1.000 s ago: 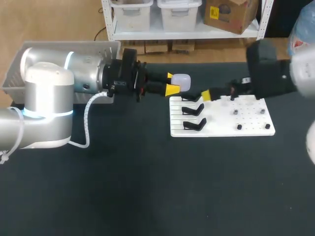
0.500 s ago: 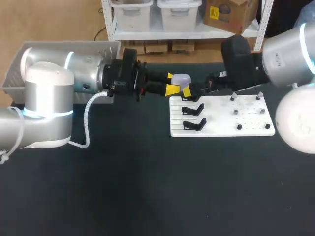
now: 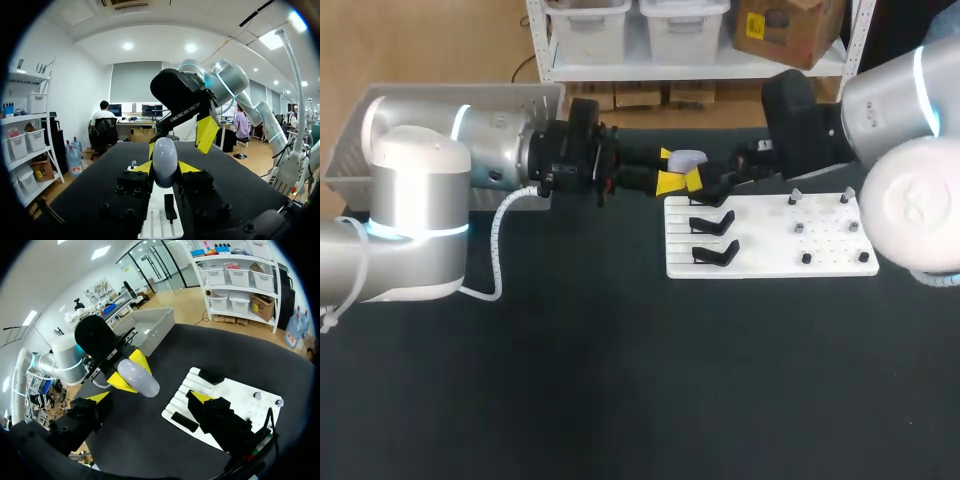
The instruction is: Pick up each earbud case from the left stands, insert the matching earbuds, close the lid, and place the case in the box.
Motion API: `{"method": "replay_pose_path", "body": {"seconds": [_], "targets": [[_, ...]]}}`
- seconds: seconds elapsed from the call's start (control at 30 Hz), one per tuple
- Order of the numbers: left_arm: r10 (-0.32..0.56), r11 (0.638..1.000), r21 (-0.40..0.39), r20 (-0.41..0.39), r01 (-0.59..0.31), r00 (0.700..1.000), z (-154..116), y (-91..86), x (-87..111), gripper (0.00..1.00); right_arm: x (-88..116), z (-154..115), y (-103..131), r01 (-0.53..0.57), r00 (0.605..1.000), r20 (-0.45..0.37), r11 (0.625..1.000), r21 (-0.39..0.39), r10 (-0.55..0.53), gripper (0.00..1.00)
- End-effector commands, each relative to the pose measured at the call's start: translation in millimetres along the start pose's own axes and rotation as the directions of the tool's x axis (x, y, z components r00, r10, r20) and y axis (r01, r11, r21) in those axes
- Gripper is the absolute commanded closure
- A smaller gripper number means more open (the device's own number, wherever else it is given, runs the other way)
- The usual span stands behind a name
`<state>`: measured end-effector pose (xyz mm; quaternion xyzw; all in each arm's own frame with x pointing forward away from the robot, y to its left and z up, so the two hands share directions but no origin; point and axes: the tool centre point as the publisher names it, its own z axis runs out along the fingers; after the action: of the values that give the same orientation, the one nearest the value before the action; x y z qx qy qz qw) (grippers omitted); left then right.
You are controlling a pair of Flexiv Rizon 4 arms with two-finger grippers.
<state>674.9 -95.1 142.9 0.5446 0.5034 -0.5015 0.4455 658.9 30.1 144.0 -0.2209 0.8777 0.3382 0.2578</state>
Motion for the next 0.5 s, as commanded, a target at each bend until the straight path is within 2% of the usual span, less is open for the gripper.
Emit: {"method": "replay_pose_path", "body": {"seconds": [0.03, 0.5], "targets": [[0.000, 1.000, 0.002, 0.001, 0.000, 1.000, 0.0, 1.2, 0.7, 1.00, -3.7, 3.6, -5.9, -0.003, 1.000, 0.001, 0.999, -0.039, 0.003, 0.00], [0.000, 1.000, 0.002, 0.001, 0.000, 1.000, 0.0, 1.2, 0.7, 1.00, -9.5, 8.9, -17.3, -0.026, 1.000, 0.004, 0.999, -0.026, 0.026, 0.00]]}}
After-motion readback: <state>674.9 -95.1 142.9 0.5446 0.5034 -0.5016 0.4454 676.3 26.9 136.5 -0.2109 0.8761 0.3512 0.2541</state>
